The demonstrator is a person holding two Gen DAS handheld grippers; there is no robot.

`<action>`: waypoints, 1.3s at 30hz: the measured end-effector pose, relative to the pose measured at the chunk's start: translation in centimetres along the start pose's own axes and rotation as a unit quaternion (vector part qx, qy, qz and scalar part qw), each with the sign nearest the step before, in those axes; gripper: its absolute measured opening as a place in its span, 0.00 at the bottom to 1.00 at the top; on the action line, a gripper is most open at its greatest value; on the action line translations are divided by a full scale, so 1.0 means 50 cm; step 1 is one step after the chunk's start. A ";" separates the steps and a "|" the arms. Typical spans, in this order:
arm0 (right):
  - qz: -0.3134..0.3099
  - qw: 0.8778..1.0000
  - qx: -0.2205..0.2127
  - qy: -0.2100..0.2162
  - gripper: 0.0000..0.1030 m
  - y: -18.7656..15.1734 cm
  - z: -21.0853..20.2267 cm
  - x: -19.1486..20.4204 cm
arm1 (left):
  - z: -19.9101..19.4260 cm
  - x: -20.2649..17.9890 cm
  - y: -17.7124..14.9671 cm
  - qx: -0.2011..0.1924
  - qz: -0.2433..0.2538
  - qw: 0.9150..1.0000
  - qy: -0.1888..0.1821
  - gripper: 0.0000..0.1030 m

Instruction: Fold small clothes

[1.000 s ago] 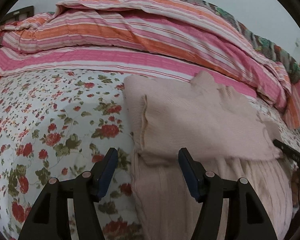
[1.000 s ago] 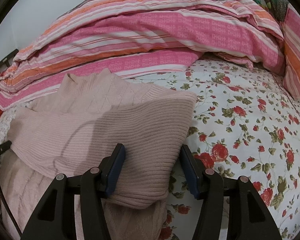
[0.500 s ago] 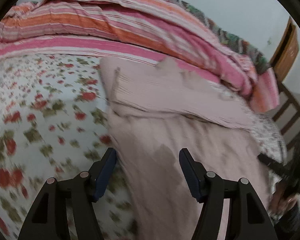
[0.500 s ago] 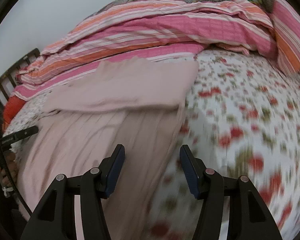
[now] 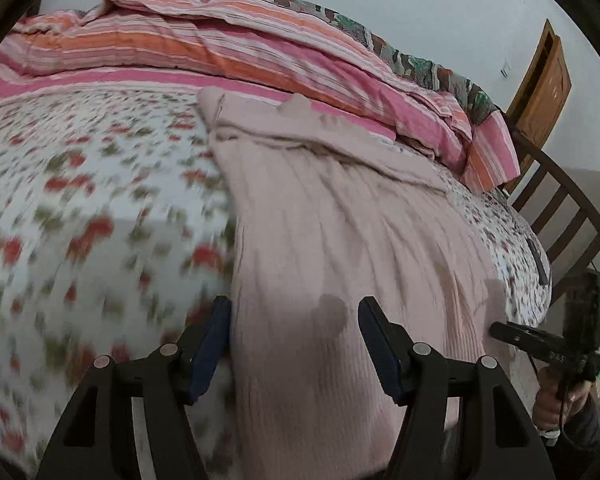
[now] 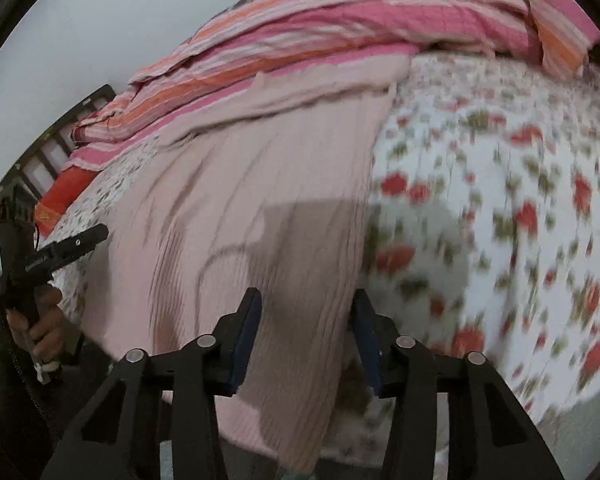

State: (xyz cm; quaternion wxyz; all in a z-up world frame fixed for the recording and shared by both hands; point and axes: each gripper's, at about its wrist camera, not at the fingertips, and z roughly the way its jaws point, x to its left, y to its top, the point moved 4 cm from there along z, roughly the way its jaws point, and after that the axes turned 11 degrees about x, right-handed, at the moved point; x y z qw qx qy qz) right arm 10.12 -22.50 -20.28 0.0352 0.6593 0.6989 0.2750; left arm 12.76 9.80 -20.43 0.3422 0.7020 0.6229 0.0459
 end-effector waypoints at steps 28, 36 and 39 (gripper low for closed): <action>-0.010 0.998 0.002 0.060 0.08 -0.072 0.010 0.041 | 0.000 0.009 -0.130 0.008 -0.102 0.993 -0.050 0.15; -0.005 0.997 -0.067 0.041 0.04 -0.070 -0.081 -0.003 | -0.051 0.041 -0.130 -0.037 -0.147 0.988 -0.039 0.06; 0.008 0.998 -0.052 0.044 0.04 -0.069 -0.077 -0.022 | -0.037 0.021 -0.130 -0.020 -0.136 0.990 -0.022 0.06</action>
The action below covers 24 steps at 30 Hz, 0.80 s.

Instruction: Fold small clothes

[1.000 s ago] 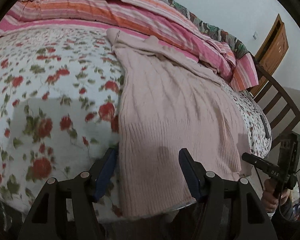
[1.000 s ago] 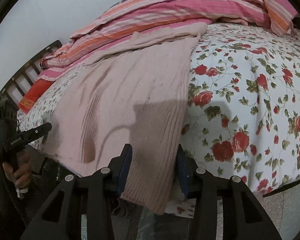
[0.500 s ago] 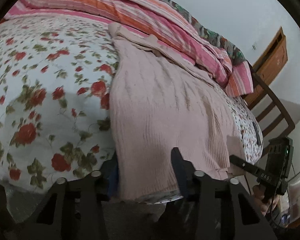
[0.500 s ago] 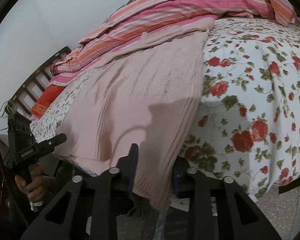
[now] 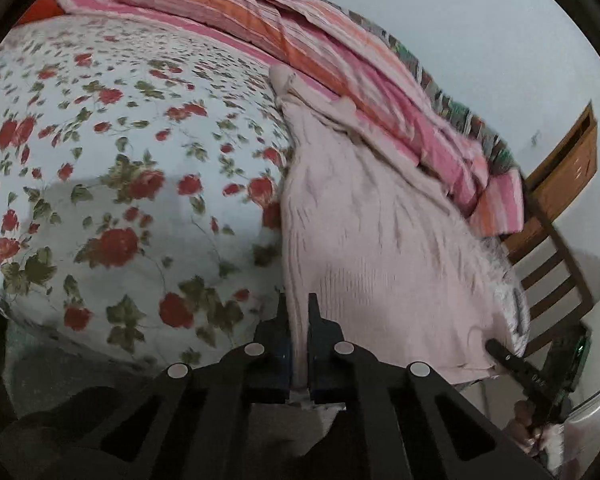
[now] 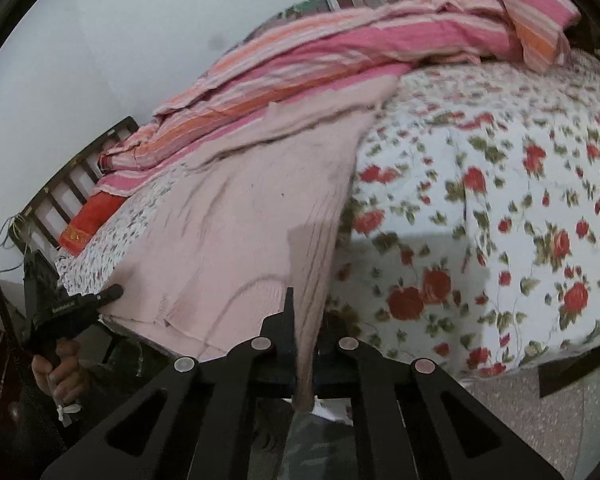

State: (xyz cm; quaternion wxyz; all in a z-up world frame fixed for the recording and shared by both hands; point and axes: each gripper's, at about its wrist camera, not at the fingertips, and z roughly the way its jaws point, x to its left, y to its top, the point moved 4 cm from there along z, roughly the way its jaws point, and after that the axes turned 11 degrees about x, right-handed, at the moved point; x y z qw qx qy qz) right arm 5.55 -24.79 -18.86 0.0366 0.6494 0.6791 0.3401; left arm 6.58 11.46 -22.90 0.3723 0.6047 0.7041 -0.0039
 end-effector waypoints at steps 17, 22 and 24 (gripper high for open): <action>0.000 0.999 0.044 0.032 0.05 -0.011 0.022 0.031 | -0.032 -0.039 0.007 0.010 -0.018 0.999 -0.033 0.06; 0.007 0.998 -0.005 0.060 0.05 0.020 -0.051 0.041 | -0.105 -0.045 0.045 -0.027 -0.051 0.992 -0.111 0.06; 0.012 0.997 -0.020 0.071 0.05 0.034 -0.073 0.043 | -0.125 -0.050 0.063 -0.035 -0.059 0.990 -0.123 0.06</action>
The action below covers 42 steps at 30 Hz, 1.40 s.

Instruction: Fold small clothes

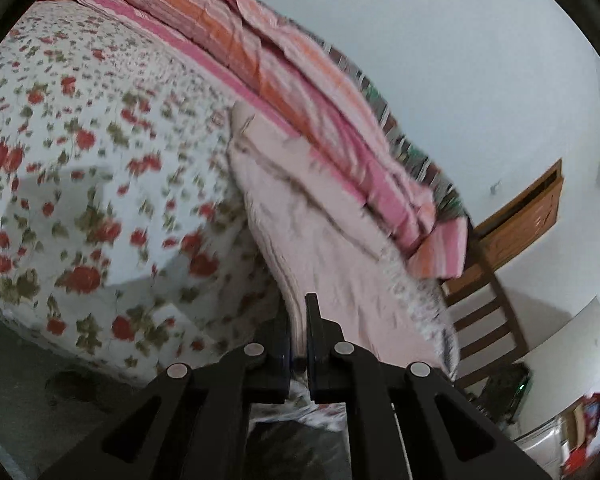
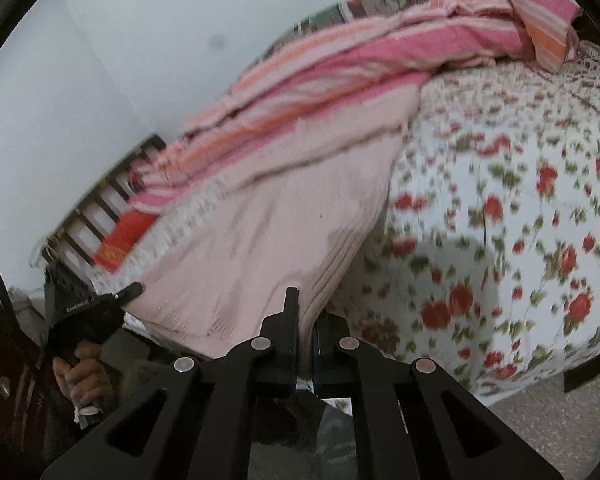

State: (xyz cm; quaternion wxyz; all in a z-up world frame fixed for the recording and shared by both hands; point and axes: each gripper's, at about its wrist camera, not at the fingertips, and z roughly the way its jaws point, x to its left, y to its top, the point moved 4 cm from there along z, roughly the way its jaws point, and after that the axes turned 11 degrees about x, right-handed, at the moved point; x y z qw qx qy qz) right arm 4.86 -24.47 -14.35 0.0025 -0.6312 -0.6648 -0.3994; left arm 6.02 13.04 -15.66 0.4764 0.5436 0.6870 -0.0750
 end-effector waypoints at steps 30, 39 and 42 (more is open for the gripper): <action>0.069 0.990 -0.104 0.064 0.05 0.302 -0.011 -0.005 | 0.051 -0.099 0.291 -0.081 0.003 0.996 0.023 0.06; 0.088 0.989 -0.098 0.063 0.05 0.405 0.071 -0.057 | 0.151 -0.078 0.384 -0.079 -0.011 0.996 0.050 0.06; 0.091 0.990 -0.090 0.057 0.05 0.430 0.100 -0.075 | 0.193 -0.062 0.412 -0.073 -0.022 0.995 0.059 0.06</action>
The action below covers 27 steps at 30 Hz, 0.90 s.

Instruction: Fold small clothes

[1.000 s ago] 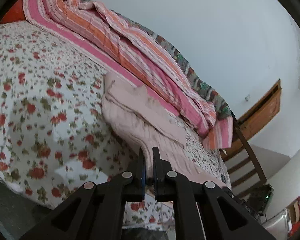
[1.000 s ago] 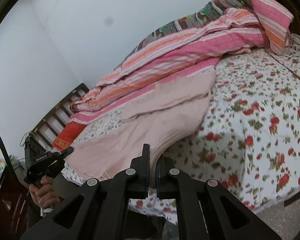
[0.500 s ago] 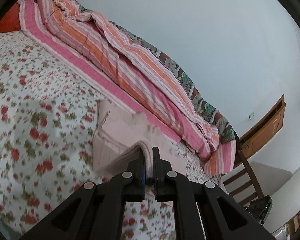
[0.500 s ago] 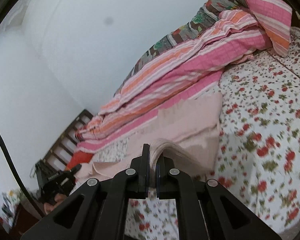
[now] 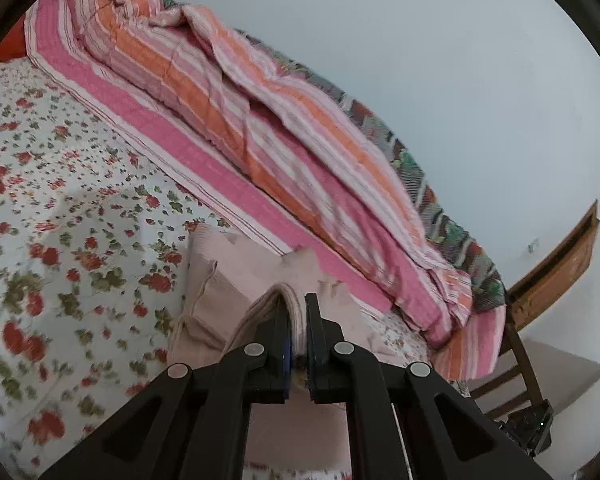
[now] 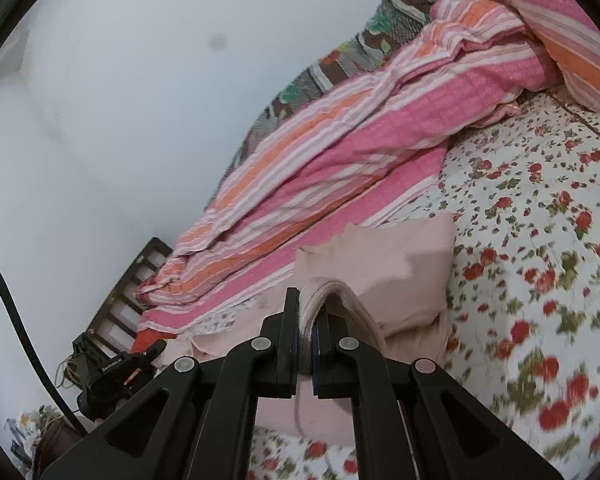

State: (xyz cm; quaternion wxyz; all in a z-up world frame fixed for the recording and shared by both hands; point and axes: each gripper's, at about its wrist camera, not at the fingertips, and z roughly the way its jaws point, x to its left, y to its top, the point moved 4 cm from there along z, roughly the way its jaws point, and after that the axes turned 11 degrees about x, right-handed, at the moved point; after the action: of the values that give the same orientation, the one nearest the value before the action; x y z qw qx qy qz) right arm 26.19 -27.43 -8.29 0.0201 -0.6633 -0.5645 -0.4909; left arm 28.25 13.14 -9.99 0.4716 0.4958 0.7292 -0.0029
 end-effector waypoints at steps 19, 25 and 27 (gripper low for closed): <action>-0.004 0.995 0.045 -0.090 0.06 0.141 0.228 -0.113 | 0.280 0.049 0.131 0.059 -0.021 0.997 0.052 0.12; -0.012 0.993 0.062 -0.105 0.35 0.154 0.260 -0.141 | 0.263 0.044 0.137 0.037 0.017 0.997 0.064 0.60; -0.031 0.991 0.057 -0.120 0.35 0.147 0.255 -0.136 | 0.257 0.047 0.137 0.040 0.021 0.996 0.073 0.60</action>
State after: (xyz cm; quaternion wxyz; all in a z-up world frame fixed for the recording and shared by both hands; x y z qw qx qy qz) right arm 40.66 -27.66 -15.57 -0.0255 -0.6973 -0.6104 -0.3749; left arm 41.88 12.24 -15.57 0.3972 0.5280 0.7505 0.0136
